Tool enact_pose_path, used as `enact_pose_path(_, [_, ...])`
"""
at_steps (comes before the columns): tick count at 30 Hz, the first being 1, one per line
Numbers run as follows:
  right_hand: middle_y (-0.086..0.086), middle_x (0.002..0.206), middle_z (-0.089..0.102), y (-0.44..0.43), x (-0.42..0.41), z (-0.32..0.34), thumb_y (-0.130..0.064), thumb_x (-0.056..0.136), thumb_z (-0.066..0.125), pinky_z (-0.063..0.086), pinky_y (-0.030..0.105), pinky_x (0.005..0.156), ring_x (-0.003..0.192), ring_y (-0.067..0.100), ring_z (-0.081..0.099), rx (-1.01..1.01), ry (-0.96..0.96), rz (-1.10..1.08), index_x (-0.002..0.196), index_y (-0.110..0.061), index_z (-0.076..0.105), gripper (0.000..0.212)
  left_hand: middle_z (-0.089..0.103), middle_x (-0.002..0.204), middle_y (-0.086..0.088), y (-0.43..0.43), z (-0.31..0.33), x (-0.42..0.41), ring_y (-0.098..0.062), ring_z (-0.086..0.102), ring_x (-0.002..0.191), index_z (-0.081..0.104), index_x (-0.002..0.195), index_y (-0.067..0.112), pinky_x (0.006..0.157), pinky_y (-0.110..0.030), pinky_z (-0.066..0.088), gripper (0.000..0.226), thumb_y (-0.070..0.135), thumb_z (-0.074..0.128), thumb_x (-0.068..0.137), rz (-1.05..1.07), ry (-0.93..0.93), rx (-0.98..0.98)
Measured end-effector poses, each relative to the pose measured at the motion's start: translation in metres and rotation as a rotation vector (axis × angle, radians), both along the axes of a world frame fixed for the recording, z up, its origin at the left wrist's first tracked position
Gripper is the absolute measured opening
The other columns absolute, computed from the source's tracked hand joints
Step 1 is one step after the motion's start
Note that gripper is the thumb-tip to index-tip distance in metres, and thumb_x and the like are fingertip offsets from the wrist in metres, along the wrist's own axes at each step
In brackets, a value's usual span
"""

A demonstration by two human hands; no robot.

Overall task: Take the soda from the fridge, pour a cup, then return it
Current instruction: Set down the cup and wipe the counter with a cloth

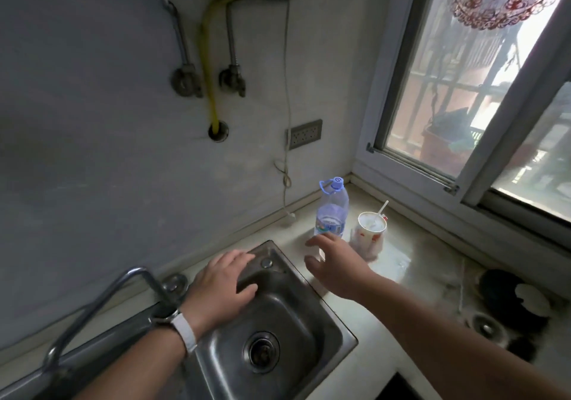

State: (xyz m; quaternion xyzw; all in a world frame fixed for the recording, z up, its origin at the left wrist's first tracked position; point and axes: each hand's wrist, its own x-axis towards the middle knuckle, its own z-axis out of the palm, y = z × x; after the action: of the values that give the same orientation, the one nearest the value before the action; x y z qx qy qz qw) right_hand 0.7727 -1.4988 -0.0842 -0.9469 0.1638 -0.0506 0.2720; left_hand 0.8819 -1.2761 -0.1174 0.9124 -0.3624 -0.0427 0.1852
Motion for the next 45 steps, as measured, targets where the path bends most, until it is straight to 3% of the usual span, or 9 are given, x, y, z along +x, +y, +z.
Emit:
enact_pose_path(5, [-0.001, 0.123, 0.056, 0.048, 0.011, -0.012, -0.042, 0.09, 0.052, 0.05, 0.037, 0.087, 0.112, 0.025, 0.055, -0.166, 0.015, 0.224, 0.123, -0.028, 0.058, 0.036, 0.036, 0.152, 0.009, 0.063, 0.0, -0.015, -0.014, 0.029, 0.141, 0.041, 0.143, 0.035, 0.115, -0.035, 0.026, 0.065, 0.055, 0.053, 0.082, 0.139, -0.014, 0.032])
enact_pose_path(13, [-0.003, 0.131, 0.052, 0.107, 0.043, -0.01, -0.041, 0.093, 0.047, 0.045, 0.034, 0.092, 0.124, 0.022, 0.047, -0.279, 0.058, 0.546, 0.13, -0.021, 0.052, 0.042, 0.039, 0.148, 0.014, 0.151, 0.001, -0.052, -0.009, 0.031, 0.138, 0.043, 0.141, 0.033, 0.115, -0.029, 0.025, 0.057, 0.05, 0.054, 0.088, 0.421, -0.02, 0.054])
enact_pose_path(17, [-0.004, 0.129, 0.053, 0.134, 0.057, -0.014, -0.038, 0.093, 0.046, 0.041, 0.03, 0.086, 0.118, 0.022, 0.051, -0.26, 0.039, 0.735, 0.13, -0.024, 0.052, 0.04, 0.038, 0.149, 0.014, 0.178, 0.004, -0.082, -0.008, 0.031, 0.138, 0.044, 0.141, 0.032, 0.114, -0.03, 0.029, 0.057, 0.05, 0.054, 0.088, 0.585, 0.004, 0.066])
enact_pose_path(23, [0.0, 0.124, 0.055, 0.206, 0.07, -0.012, -0.045, 0.091, 0.045, 0.047, 0.034, 0.09, 0.116, 0.026, 0.054, -0.242, 0.035, 1.007, 0.127, -0.027, 0.053, 0.042, 0.042, 0.147, 0.011, 0.226, 0.014, -0.15, -0.01, 0.035, 0.136, 0.046, 0.14, 0.03, 0.112, -0.028, 0.031, 0.057, 0.048, 0.056, 0.088, 0.849, 0.008, 0.081])
enact_pose_path(26, [0.0, 0.135, 0.05, 0.254, 0.061, -0.008, -0.046, 0.091, 0.046, 0.045, 0.036, 0.095, 0.122, 0.026, 0.051, -0.231, 0.042, 1.123, 0.135, -0.027, 0.049, 0.048, 0.047, 0.143, 0.007, 0.258, 0.019, -0.189, -0.014, 0.04, 0.132, 0.049, 0.139, 0.024, 0.107, -0.028, 0.035, 0.056, 0.043, 0.06, 0.087, 0.977, 0.015, 0.088])
enact_pose_path(30, [-0.002, 0.132, 0.052, 0.317, 0.034, -0.008, -0.043, 0.091, 0.043, 0.045, 0.035, 0.096, 0.12, 0.024, 0.053, -0.209, 0.046, 1.273, 0.129, -0.027, 0.052, 0.041, 0.038, 0.15, 0.007, 0.302, 0.018, -0.238, -0.012, 0.031, 0.139, 0.043, 0.143, 0.027, 0.112, -0.029, 0.031, 0.059, 0.045, 0.057, 0.089, 1.132, 0.036, 0.082])
enact_pose_path(34, [-0.006, 0.134, 0.051, 0.376, 0.011, -0.009, -0.044, 0.086, 0.042, 0.046, 0.034, 0.096, 0.118, 0.018, 0.053, -0.187, 0.048, 1.356, 0.128, -0.027, 0.053, 0.047, 0.036, 0.152, 0.007, 0.347, 0.016, -0.271, -0.011, 0.029, 0.14, 0.04, 0.144, 0.03, 0.11, -0.029, 0.033, 0.06, 0.047, 0.054, 0.088, 1.204, 0.032, 0.101])
enact_pose_path(39, [-0.007, 0.14, 0.047, 0.461, -0.021, -0.008, -0.041, 0.094, 0.046, 0.042, 0.029, 0.097, 0.121, 0.014, 0.051, -0.162, 0.027, 1.396, 0.137, -0.025, 0.049, 0.046, 0.037, 0.151, 0.007, 0.42, 0.017, -0.303, -0.013, 0.031, 0.139, 0.042, 0.143, 0.03, 0.109, -0.031, 0.035, 0.071, 0.061, 0.038, 0.079, 1.253, 0.016, 0.098])
enact_pose_path(45, [-0.012, 0.143, 0.043, 0.595, -0.074, -0.017, -0.046, 0.096, 0.044, 0.04, 0.03, 0.102, 0.127, 0.012, 0.044, -0.197, -0.007, 1.459, 0.139, -0.028, 0.047, 0.047, 0.034, 0.153, 0.009, 0.532, 0.014, -0.368, -0.011, 0.028, 0.141, 0.038, 0.145, 0.032, 0.113, -0.031, 0.03, 0.059, 0.048, 0.053, 0.09, 1.321, -0.002, 0.092])
